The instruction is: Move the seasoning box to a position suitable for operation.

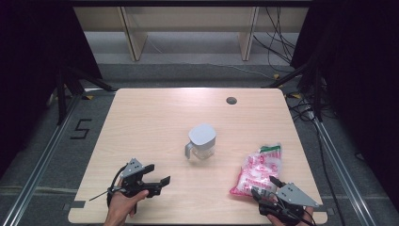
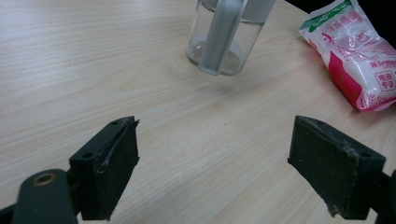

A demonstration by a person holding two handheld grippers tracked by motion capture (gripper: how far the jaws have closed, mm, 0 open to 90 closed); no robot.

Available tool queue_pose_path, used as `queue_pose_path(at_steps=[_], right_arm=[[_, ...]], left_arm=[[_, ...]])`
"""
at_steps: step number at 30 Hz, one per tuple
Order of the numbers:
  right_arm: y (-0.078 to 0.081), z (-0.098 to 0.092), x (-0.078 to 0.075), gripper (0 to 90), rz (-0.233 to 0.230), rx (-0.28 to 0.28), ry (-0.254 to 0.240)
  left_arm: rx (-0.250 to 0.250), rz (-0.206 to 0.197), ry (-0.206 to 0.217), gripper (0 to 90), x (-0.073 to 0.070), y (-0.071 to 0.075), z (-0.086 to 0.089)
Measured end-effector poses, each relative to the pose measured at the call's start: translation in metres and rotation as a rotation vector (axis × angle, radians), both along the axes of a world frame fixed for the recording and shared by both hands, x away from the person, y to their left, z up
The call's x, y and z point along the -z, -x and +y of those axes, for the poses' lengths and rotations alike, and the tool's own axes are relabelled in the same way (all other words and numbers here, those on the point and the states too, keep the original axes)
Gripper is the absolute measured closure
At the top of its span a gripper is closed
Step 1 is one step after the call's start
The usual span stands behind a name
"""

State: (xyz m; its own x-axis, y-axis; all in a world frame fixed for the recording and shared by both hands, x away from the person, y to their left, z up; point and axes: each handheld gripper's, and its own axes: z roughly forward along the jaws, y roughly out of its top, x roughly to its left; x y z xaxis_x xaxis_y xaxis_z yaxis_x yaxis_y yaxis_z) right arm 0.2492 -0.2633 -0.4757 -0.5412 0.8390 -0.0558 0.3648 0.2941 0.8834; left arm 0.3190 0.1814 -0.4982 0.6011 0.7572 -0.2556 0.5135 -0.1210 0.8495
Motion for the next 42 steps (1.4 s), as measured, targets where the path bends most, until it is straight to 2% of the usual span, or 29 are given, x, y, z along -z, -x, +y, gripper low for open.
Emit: queue_pose_path(at_steps=[5, 6, 7, 8, 9, 11, 13, 14, 16, 18, 20, 21, 25, 27, 30, 32, 35, 36, 37, 39, 40, 42], right_arm=[[0.0, 0.0, -0.001, 23.8, 0.003, 0.003, 0.0], [0.003, 0.002, -0.001, 23.8, 0.024, 0.028, -0.011], [0.003, 0.002, -0.001, 23.8, 0.022, 0.025, -0.009], [0.002, 0.002, 0.0, 23.8, 0.015, 0.026, -0.012], [0.003, 0.002, -0.001, 23.8, 0.021, 0.025, -0.008], [0.003, 0.002, -0.001, 23.8, 0.02, 0.03, -0.014], [0.002, 0.001, 0.0, 23.8, 0.013, 0.03, -0.006], [0.0, -0.001, 0.0, 23.8, -0.006, 0.014, 0.014], [-0.001, 0.0, 0.0, 23.8, -0.011, 0.015, 0.008], [0.0, 0.0, 0.0, 23.7, -0.01, 0.015, 0.001], [-0.001, 0.0, 0.001, 23.5, -0.013, 0.016, 0.009], [-0.001, 0.0, 0.001, 23.4, -0.013, 0.015, 0.01], [-0.001, -0.001, 0.0, 23.3, -0.008, 0.013, 0.015], [-0.001, -0.001, 0.0, 23.3, -0.009, 0.023, 0.019], [-0.001, -0.001, 0.0, 23.3, -0.008, 0.022, 0.016], [-0.001, -0.001, 0.0, 23.3, -0.013, 0.022, 0.017], [-0.001, -0.001, 0.0, 23.3, -0.012, 0.029, 0.012], [-0.001, -0.001, 0.0, 23.3, -0.009, 0.025, 0.013], [-0.001, -0.001, 0.0, 23.3, -0.013, 0.024, 0.016], [-0.001, -0.002, 0.0, 23.3, -0.014, 0.018, 0.018], [-0.001, -0.001, 0.0, 23.3, -0.012, 0.022, 0.015], [-0.001, -0.001, 0.0, 23.2, -0.013, 0.018, 0.008]], left_arm=[[0.004, -0.004, -0.002, 14.9, 0.0, 0.0, -0.001], [-0.002, -0.007, 0.002, 14.9, 0.0, 0.0, -0.001], [-0.002, -0.015, 0.0, 14.9, 0.0, 0.0, -0.002], [-0.007, -0.022, -0.017, 14.9, 0.0, 0.001, -0.002], [-0.007, -0.022, -0.017, 14.9, 0.0, 0.001, -0.002], [-0.01, -0.09, -0.125, 15.1, -0.004, 0.002, -0.003], [-0.016, -0.1, -0.107, 15.3, -0.007, 0.002, -0.005], [-0.009, -0.104, -0.114, 15.3, -0.009, 0.001, -0.004], [-0.006, -0.108, -0.116, 16.0, -0.01, -0.001, -0.005], [-0.006, -0.13, -0.096, 17.8, -0.014, -0.007, -0.012], [0.009, -0.138, -0.112, 19.9, -0.017, -0.011, -0.016], [0.012, -0.146, -0.106, 20.7, -0.018, -0.013, -0.02], [0.035, -0.151, -0.108, 25.1, -0.02, -0.021, -0.032], [0.058, -0.16, -0.127, 27.3, -0.019, -0.029, -0.044], [0.078, -0.143, -0.12, 30.5, -0.014, -0.043, -0.061], [0.087, -0.146, -0.15, 31.4, -0.01, -0.051, -0.07], [0.101, -0.137, -0.156, 31.5, -0.006, -0.059, -0.08], [0.105, -0.14, -0.158, 32.9, -0.005, -0.061, -0.084], [0.109, -0.159, -0.185, 34.7, -0.005, -0.063, -0.088], [0.099, -0.159, -0.195, 35.8, -0.005, -0.064, -0.09], [0.091, -0.18, -0.198, 38.2, -0.004, -0.07, -0.091], [0.077, -0.183, -0.186, 46.8, -0.002, -0.075, -0.09]])
